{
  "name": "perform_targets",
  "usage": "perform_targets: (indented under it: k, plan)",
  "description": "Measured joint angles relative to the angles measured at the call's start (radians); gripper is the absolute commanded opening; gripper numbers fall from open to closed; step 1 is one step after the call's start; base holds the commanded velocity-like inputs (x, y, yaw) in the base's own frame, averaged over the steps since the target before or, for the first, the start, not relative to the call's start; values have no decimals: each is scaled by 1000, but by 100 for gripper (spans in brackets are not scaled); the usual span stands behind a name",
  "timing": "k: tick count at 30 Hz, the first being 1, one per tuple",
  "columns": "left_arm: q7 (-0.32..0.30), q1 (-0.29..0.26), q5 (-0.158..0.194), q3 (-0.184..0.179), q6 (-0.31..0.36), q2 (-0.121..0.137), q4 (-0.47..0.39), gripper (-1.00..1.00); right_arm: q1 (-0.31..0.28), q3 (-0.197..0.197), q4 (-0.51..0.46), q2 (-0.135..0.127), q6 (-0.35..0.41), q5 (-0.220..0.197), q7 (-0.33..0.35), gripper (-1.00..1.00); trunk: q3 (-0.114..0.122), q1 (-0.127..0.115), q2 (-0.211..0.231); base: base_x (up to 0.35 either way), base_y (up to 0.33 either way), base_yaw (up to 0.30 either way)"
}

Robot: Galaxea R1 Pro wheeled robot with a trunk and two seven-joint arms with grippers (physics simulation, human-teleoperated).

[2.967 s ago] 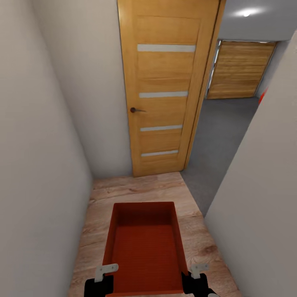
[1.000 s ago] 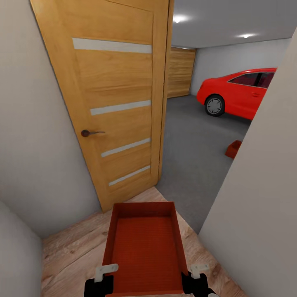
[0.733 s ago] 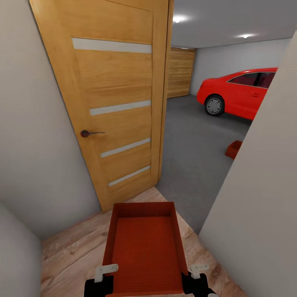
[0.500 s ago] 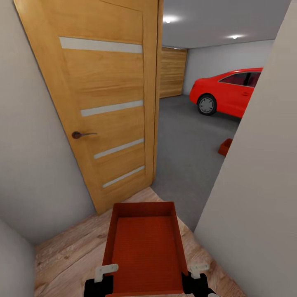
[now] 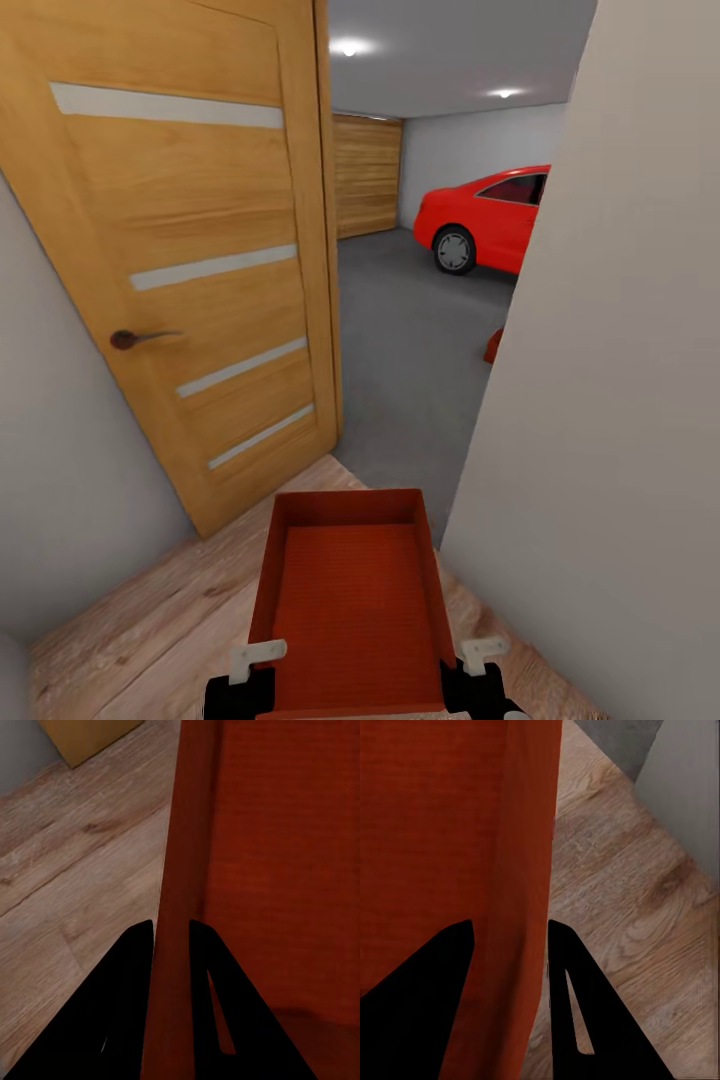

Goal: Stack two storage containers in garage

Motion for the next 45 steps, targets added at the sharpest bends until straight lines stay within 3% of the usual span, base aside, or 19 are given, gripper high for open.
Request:
perform_targets:
  k: [12,45]
  plan:
    - [0,0,0,0,1,0,-1,-100,0,-1,0,0,0,0,1,-100,0,0,0,184,151,-260]
    - [1,0,0,-1,2,0,-1,-100,0,-1,0,0,1,0,1,-100,0,0,0,195,265,-5]
